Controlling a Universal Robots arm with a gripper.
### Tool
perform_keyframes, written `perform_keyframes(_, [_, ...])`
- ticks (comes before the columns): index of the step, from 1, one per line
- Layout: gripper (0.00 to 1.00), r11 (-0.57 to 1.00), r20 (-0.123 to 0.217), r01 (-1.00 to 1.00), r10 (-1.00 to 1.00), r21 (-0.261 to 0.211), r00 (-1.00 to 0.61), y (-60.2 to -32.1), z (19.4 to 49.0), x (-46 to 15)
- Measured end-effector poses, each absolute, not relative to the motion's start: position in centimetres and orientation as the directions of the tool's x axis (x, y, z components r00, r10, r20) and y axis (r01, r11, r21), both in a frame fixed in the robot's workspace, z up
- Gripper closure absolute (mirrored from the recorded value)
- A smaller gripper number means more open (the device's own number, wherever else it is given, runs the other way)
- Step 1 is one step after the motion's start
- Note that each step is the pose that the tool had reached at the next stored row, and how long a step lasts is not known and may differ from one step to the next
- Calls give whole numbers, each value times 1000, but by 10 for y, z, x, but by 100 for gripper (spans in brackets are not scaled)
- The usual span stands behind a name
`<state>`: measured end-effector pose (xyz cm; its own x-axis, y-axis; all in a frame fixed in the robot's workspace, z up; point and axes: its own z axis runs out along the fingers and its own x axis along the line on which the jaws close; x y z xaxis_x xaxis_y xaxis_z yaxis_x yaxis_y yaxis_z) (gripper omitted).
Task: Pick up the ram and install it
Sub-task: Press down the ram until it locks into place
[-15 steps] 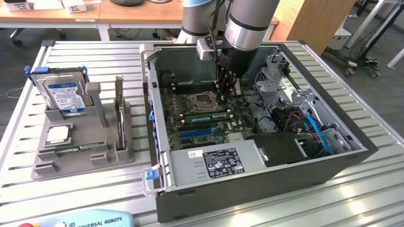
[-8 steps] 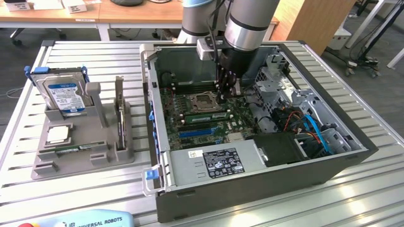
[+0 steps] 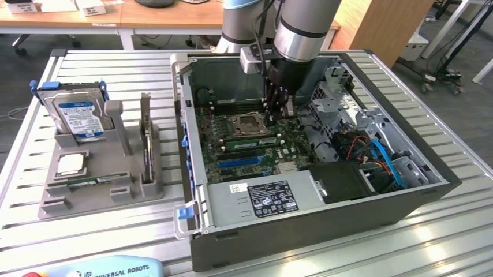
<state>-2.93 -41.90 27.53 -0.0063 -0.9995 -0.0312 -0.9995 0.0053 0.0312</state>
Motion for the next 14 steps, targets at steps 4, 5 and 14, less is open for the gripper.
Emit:
perform_keyframes(4, [90,5,-31,-999,-999,31,-6,-419,275,-27])
perform_keyframes(5, [90,5,-31,-999,-999,31,-6,-419,275,-26])
perform_keyframes(14, [90,5,-31,-999,-999,32,-6,-419,275,-15])
